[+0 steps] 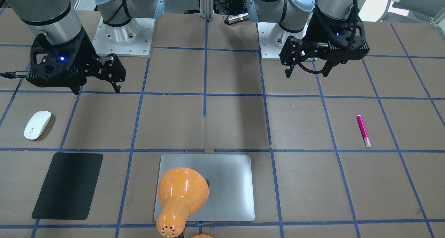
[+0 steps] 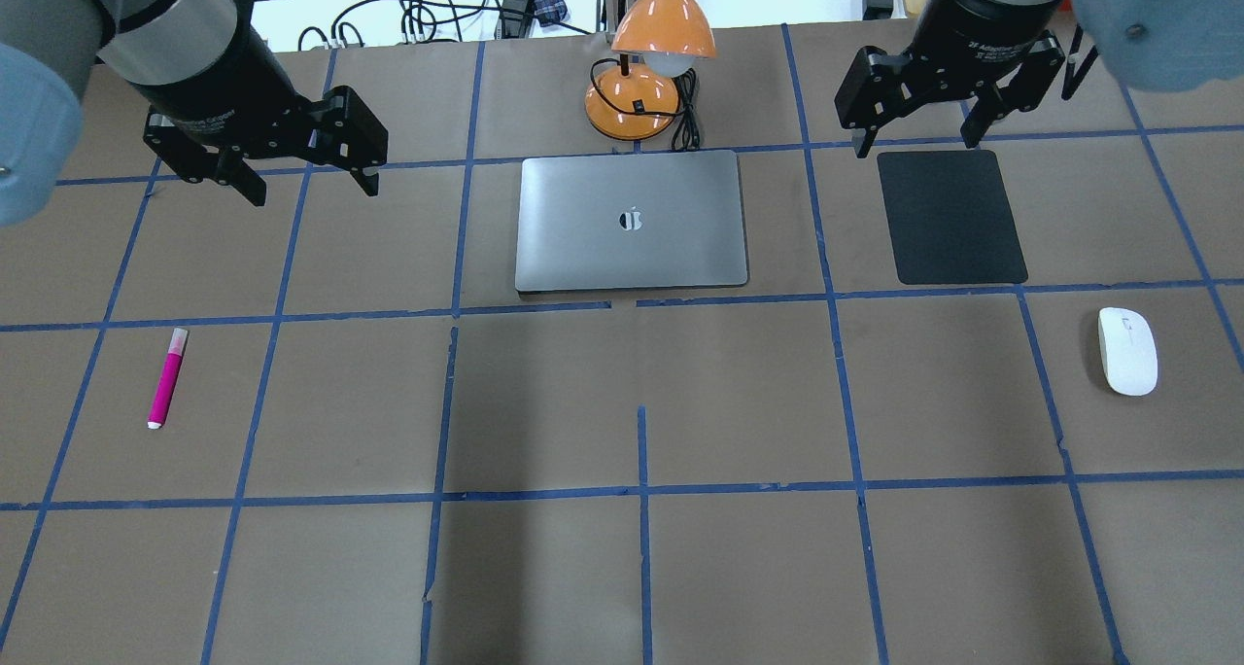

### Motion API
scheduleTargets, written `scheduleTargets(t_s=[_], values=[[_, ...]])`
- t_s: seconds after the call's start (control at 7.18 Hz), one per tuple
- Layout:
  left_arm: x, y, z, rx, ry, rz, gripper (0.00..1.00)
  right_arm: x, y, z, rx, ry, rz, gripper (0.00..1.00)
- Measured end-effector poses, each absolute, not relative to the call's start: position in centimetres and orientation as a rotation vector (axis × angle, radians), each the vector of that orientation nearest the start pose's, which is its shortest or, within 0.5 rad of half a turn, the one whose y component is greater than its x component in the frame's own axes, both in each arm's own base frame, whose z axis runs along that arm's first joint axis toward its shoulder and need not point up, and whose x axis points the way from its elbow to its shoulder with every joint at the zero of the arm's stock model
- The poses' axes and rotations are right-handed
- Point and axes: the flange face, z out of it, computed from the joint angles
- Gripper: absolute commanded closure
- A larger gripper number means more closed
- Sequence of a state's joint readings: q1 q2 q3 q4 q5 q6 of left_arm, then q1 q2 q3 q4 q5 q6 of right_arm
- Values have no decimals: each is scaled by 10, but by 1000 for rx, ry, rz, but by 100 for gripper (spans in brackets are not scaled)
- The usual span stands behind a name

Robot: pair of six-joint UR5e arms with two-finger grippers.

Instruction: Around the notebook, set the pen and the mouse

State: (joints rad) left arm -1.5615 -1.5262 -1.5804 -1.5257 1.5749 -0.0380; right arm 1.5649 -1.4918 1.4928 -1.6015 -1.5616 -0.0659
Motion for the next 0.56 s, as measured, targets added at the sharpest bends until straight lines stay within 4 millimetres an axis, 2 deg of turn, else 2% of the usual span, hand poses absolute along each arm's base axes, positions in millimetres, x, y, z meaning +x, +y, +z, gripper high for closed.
scheduleTargets(t_s=[0.14,0.28,0.42,0.56], values=[[-121,-482,506,-73,3120,-111,0,131,-529,489,-94,3132,-45,0],[-99,-484,493,-51,3090,-70,0,131,-530,488,-94,3132,-43,0],[-61,-489,471,-17,3074,-8,0,130,-530,486,-97,3133,-37,0],[-8,-495,440,-11,3077,50,0,127,-532,481,-114,3134,-25,0]])
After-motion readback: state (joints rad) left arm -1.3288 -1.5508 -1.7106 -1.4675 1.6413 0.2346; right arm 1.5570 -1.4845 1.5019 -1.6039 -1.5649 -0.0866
